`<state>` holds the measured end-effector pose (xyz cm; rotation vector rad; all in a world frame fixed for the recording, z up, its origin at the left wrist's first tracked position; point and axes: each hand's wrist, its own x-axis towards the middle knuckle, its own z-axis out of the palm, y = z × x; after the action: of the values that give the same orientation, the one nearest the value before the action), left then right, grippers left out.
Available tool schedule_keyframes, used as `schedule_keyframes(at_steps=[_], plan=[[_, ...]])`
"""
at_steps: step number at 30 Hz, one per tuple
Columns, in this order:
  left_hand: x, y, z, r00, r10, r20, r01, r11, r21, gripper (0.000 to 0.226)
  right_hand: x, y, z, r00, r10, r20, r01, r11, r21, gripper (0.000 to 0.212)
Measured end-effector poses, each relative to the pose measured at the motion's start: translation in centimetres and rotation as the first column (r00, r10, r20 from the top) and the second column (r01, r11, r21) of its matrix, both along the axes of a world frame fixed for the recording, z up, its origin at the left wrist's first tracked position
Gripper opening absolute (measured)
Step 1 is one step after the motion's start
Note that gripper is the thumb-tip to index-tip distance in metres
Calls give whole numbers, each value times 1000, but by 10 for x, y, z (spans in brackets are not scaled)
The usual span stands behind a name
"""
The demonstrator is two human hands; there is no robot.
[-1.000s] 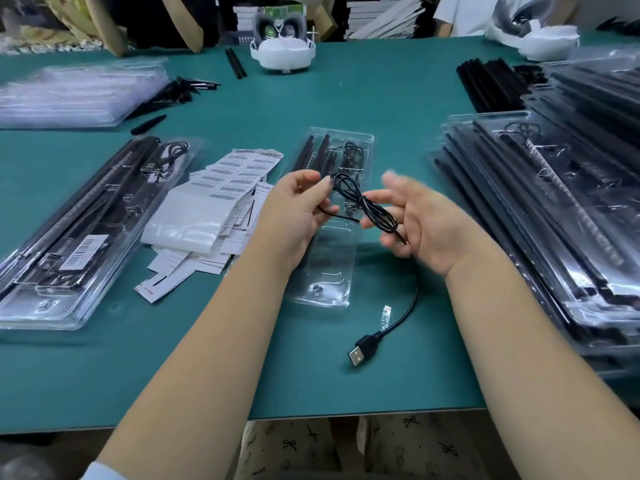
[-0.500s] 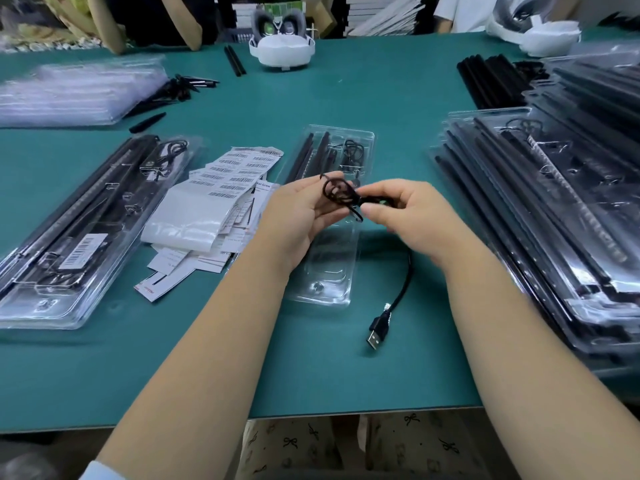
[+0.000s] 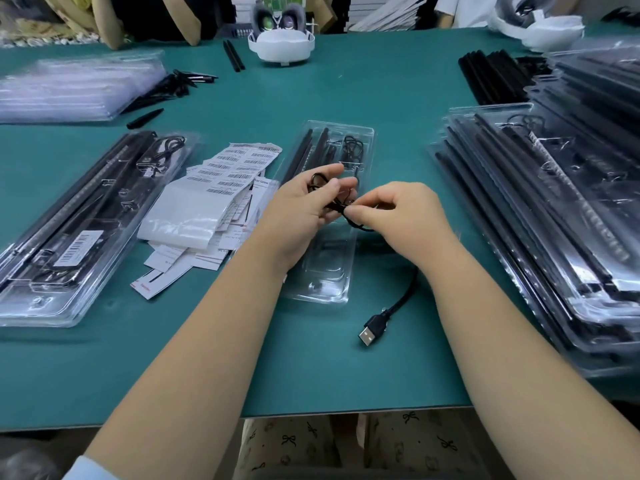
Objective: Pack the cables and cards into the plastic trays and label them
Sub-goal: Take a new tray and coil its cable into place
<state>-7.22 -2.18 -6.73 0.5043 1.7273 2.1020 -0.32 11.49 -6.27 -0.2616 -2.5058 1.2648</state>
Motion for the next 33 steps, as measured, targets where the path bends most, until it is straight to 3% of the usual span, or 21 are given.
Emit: schedule_keyframes(at_steps=[3,7,9,12,18,21,23,26,28,30,31,33], plan=[[0,-1,1,1000,-17,-3,18,1000,21,18,0,2,2,999,43,25,-42,997,-67,4],[3,3,1,998,-1,-58,2,1000,19,11,-1,-2,0,998,50,40,-52,997,51,15],[5,4,0,998,1,-70,1,999,42,8,-2,-1,-1,1000,28,13,-28,999,-30,11],[3,2,-1,997,-50,-63,55,996,77,24,-1,0,0,1000,16,-9,-17,980,-197,14],[3,4,-2,993,-40,-115,31,996,-84,14,0,-1,2,999,-35,31,43,944,-328,13],[3,6,-2,996,-7,-87,1,997,-71,16,1,-1,3,990,-73,121,95,978,-187,27],[0,7,-2,999,38,-21,-39,999,-35,16,2,3,6,961,-42,273,79,989,-125,38],[-1,11,0,994,94,64,-92,995,-26,15,8,14,12,866,96,491,-8,984,-178,27],[-2,12,1,990,84,110,-85,996,5,16,11,20,16,866,116,487,8,970,-245,15],[-3,12,1,994,73,78,-71,997,-23,17,11,23,17,924,32,380,86,954,-288,14],[-4,12,-1,997,75,33,-73,995,-66,17,10,24,16,950,-34,311,103,972,-210,18],[-3,12,-4,990,81,-112,-101,977,-186,16,7,20,12,975,-135,178,109,982,152,22]])
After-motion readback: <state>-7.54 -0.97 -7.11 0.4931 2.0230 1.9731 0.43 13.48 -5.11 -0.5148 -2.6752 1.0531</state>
